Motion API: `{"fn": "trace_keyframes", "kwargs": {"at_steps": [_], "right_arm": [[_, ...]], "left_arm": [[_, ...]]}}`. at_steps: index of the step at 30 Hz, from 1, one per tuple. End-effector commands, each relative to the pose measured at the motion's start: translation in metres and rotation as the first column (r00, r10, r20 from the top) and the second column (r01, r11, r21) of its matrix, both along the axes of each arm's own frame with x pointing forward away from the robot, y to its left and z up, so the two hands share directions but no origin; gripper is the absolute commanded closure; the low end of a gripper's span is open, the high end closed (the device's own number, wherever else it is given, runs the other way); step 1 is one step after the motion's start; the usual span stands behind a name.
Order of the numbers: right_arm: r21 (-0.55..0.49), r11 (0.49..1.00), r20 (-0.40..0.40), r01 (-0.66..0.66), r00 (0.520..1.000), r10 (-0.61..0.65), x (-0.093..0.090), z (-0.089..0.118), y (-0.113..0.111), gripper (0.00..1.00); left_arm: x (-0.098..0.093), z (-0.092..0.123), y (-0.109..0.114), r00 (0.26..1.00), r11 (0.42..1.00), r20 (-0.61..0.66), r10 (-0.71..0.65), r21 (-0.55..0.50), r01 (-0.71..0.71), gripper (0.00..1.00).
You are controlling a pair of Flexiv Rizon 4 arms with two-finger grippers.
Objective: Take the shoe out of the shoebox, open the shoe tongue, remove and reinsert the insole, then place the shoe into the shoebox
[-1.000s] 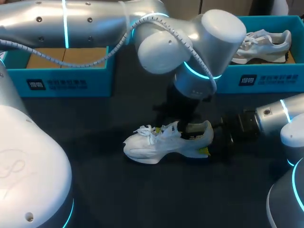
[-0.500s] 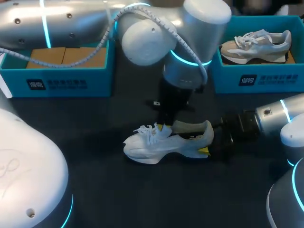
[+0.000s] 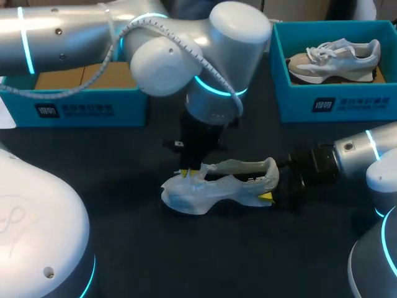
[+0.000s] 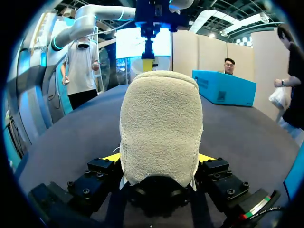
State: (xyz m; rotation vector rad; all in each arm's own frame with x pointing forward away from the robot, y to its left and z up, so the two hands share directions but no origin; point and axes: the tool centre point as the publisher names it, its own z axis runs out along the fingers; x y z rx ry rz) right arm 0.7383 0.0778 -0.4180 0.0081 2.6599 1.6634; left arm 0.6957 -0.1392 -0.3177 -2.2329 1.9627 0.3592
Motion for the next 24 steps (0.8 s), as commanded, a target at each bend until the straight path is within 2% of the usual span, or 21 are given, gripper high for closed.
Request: {"fn": "trace_keyframes", "kwargs": {"at_steps": [1,3,4,7,10,15,22,23,24], "right_arm": [[-0.005,1.0,-0.002,0.0,1.0,0.0,0.0,-0.002,0.002,1.0],[-0.005,1.0,-0.002,0.0,1.0,0.0,0.0,-0.002,0.002,1.0],[-0.005,1.0,-0.002,0.0,1.0,0.0,0.0,-0.002,0.002,1.0],[-0.005,1.0,-0.002,0.0,1.0,0.0,0.0,-0.002,0.002,1.0],[-0.005,1.0,-0.002,0.0,1.0,0.0,0.0,-0.002,0.002,1.0],[-0.005,1.0,-0.002,0.0,1.0,0.0,0.0,-0.002,0.002,1.0],[-0.005,1.0,-0.002,0.0,1.0,0.0,0.0,-0.002,0.002,1.0],[-0.005,1.0,-0.002,0.0,1.0,0.0,0.0,-0.002,0.002,1.0],[-0.005,1.0,-0.002,0.0,1.0,0.0,0.0,-0.002,0.002,1.0]], "left_arm": [[0.0,-0.019,0.014,1.0,1.0,-0.009,0.022,-0.014,-0.022,1.0],[-0.001,-0.026,0.019,0.999,0.999,-0.015,0.036,0.001,-0.036,0.98],[-0.001,-0.03,0.021,0.999,0.999,-0.017,0.041,0.005,-0.041,0.91],[-0.004,-0.038,0.027,0.998,0.998,-0.018,0.059,0.022,-0.058,0.62],[-0.005,-0.044,0.033,0.996,0.996,-0.023,0.081,0.04,-0.08,0.4],[-0.008,-0.053,0.043,0.993,0.992,-0.033,0.11,0.062,-0.107,0.24],[-0.009,-0.068,0.052,0.988,0.986,-0.049,0.145,0.09,-0.14,0.2],[-0.009,-0.068,0.052,0.988,0.986,-0.05,0.146,0.091,-0.141,0.16],[-0.01,-0.065,0.052,0.989,0.987,-0.049,0.141,0.081,-0.137,0.06]]}}
